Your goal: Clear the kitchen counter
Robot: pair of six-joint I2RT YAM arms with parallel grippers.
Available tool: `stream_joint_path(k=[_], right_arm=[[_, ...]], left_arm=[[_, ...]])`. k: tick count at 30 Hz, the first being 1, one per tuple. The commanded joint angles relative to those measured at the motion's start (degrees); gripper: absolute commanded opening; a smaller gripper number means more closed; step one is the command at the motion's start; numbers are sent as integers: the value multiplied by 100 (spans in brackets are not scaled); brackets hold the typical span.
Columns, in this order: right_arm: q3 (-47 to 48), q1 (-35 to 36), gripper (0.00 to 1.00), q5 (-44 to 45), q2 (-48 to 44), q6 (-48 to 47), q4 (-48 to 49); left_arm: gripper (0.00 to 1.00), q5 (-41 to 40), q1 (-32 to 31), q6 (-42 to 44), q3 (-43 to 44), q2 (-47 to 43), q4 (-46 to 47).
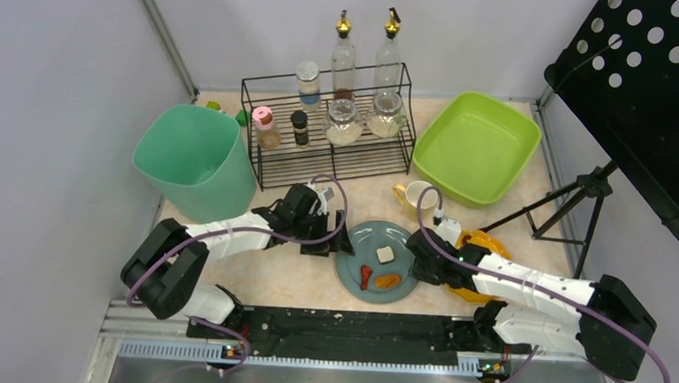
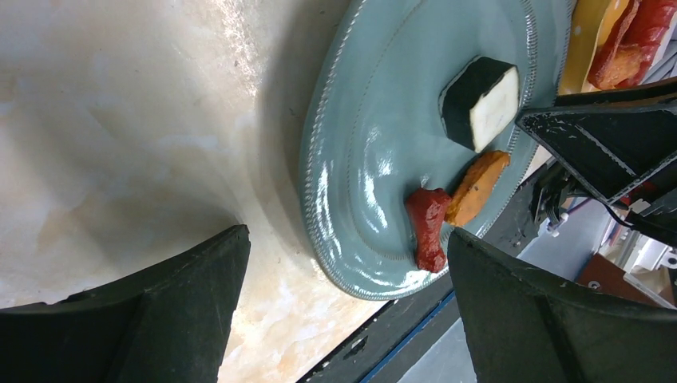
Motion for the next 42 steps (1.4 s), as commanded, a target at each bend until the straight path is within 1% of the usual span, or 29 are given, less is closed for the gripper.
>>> stream_joint_path(k=[1, 5, 7, 14, 16, 19, 22, 25, 26, 28, 30, 39, 42], right_arm=[[53, 116, 17, -301, 471, -278, 576], [117, 152, 12, -372, 752, -308, 898], [167, 173, 10, -393, 877, -309, 1019], [362, 225, 0, -375, 1267, -319, 1278], [353, 229, 0, -374, 1334, -316, 1346], [319, 229, 0, -386, 1393, -324, 1394], [301, 231, 0, -363, 1437, -353, 1379], [271, 231, 0, -351, 1404, -369, 1338], [273, 234, 1, -351, 1356, -377, 1331], [284, 244, 14, -338, 1236, -391, 1324], [341, 254, 22, -293, 1129, -402, 1247], [640, 316, 28, -78, 747, -382, 762], [670, 321, 34, 15, 620, -359, 623]], left_arm=[[99, -122, 56, 90, -43, -104, -37], [99, -153, 51, 103, -225, -420, -239], [99, -302, 51, 98, -330, -650, -401], [99, -914, 184, -45, -593, -1436, -1092], [99, -1047, 317, -49, -686, -1636, -1178], [99, -1020, 496, -29, -816, -1850, -1115], [99, -816, 678, -7, -883, -1836, -1011], [99, -719, 724, -5, -922, -1741, -930], [99, -706, 730, -3, -927, -1717, -904], [99, -689, 738, -2, -934, -1688, -870], [99, -672, 736, -10, -928, -1675, -852], [99, -634, 734, 0, -958, -1694, -788], [99, -584, 740, -1, -964, -1643, -730]])
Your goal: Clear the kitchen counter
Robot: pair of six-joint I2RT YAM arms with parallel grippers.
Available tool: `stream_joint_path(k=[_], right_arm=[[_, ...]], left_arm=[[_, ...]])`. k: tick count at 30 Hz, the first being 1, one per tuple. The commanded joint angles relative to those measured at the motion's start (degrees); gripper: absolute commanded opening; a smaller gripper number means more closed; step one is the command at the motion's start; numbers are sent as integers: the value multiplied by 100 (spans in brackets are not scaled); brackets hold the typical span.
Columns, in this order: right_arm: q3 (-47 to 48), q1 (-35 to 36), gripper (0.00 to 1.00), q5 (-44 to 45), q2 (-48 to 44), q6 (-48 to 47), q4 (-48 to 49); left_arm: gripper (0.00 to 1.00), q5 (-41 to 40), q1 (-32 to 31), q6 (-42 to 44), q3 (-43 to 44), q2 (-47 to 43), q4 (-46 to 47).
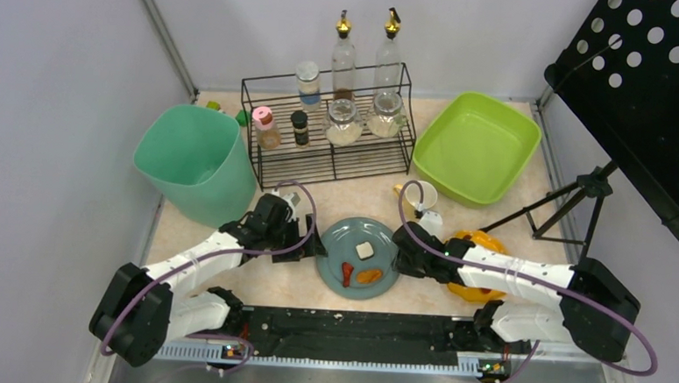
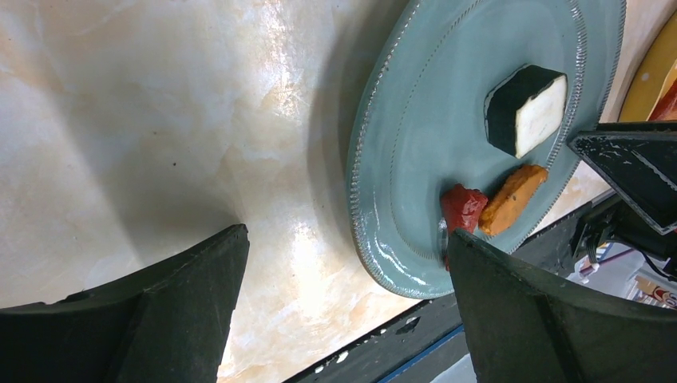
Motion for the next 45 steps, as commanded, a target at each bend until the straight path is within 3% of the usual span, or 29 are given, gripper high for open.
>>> stream_joint_path(k=[1, 6, 13, 16, 21, 23, 45], right_arm=[[257, 79, 36, 249, -274, -27, -517], [220, 79, 43, 316, -326, 11, -663], [207, 83, 38, 361, -267, 46, -660], [211, 79, 29, 388, -203, 50, -666], [153, 79, 6, 375, -133, 72, -662], [127, 79, 2, 378, -110, 68, -661], [-123, 79, 2, 152, 123, 103, -245]], left_arm=[[99, 135, 18, 0, -71, 88, 271], [99, 162, 17, 16, -44, 120, 285], [99, 176, 21, 18, -53, 131, 308], [99, 208, 14, 18, -68, 172, 353], [99, 276, 18, 8, -76, 340, 506], [99, 294, 16, 13, -79, 414, 556], [96, 652, 14, -159, -513, 1077, 1439]])
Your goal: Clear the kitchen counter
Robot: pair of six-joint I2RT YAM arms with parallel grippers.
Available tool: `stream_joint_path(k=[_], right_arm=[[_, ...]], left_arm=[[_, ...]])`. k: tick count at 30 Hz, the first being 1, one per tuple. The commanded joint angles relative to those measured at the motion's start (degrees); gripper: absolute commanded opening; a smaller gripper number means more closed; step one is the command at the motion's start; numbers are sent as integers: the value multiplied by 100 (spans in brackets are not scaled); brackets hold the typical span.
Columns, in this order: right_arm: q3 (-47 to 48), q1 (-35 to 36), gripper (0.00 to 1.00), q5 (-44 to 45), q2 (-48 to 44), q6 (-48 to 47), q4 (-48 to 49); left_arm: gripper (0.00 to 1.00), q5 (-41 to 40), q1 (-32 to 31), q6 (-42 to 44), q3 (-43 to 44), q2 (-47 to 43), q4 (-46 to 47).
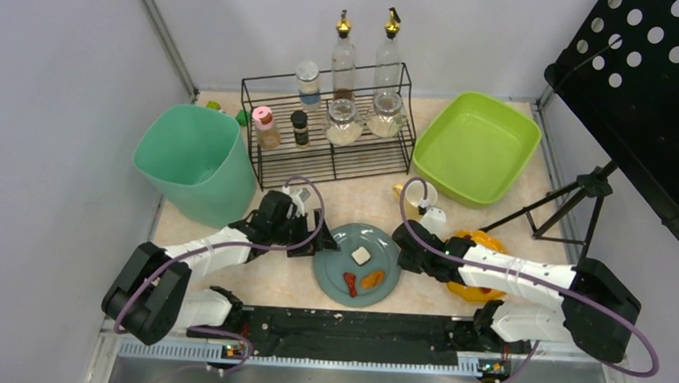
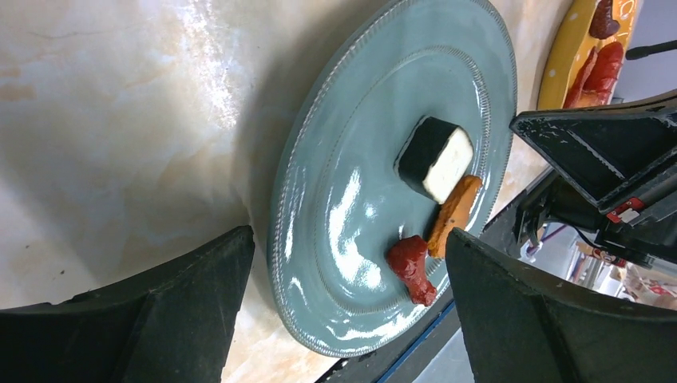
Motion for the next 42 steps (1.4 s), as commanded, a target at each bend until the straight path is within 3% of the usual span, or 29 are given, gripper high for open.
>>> stream_joint_path(k=[1, 20, 32, 36, 42], right_arm=[[-235, 61, 2, -304, 220, 16, -26], [-276, 75, 1, -378, 243, 1, 24], [-392, 116, 0, -394, 158, 84, 82], [-433, 123, 0, -400, 119, 102, 96], [-471, 145, 0, -394, 75, 119, 112]], left_arm=[[96, -185, 3, 39, -364, 366, -89], [95, 230, -13, -90, -1066, -17, -127], [93, 758, -341, -518, -1429, 407, 671], [89, 753, -335, -572, -1437, 432, 751], [72, 739, -337, -617, -1388, 562, 902]])
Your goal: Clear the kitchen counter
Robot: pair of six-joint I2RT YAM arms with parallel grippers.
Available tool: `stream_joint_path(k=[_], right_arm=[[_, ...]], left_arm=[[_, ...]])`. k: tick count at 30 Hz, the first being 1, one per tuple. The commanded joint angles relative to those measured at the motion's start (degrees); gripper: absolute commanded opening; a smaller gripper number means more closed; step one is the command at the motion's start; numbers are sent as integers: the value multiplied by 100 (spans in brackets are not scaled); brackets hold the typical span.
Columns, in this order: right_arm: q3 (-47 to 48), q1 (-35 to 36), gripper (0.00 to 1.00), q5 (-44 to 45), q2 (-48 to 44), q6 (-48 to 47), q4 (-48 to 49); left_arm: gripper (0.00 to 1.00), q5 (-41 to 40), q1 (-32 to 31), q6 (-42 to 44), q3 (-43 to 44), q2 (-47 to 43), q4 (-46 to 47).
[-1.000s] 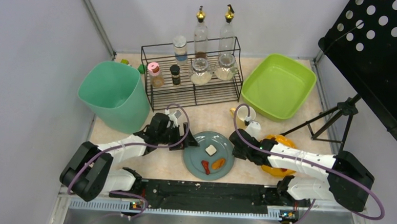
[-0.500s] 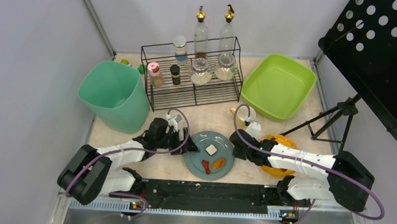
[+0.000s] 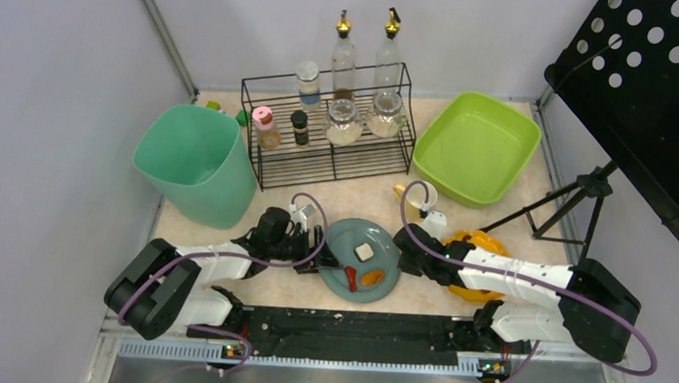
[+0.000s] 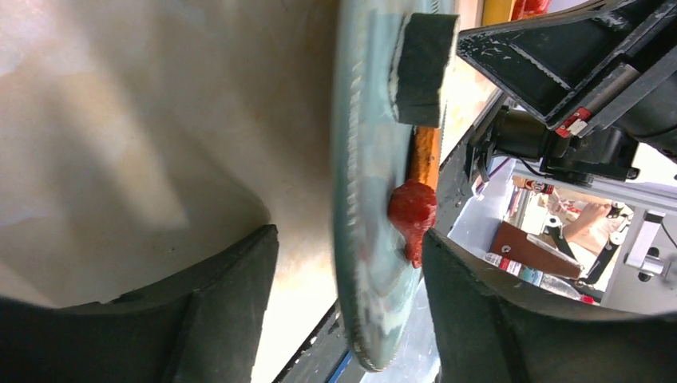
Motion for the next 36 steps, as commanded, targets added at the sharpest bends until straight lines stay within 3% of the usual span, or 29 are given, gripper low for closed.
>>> stream_joint_path(k=[1, 10, 18, 20, 29, 36], right_arm=[[-225, 142, 0, -401, 53, 61, -202], [-212, 138, 1, -392, 0, 28, -230], [-166, 139, 3, -385, -97, 19, -280], [-147, 139, 4, -377, -132, 27, -321], [71, 143, 17, -282, -392, -8, -695], [179, 139, 20, -158, -740, 7, -1054]], left_arm=[[68, -370, -74, 119, -326, 415, -931], [34, -377, -75, 42, -318, 927, -442], [15, -489, -73, 63, -312, 1024, -342], [1, -525, -67, 49, -317, 1028, -317], [0, -453, -58, -162, -303, 596, 6], [0, -195, 156, -374, -355, -94, 139]])
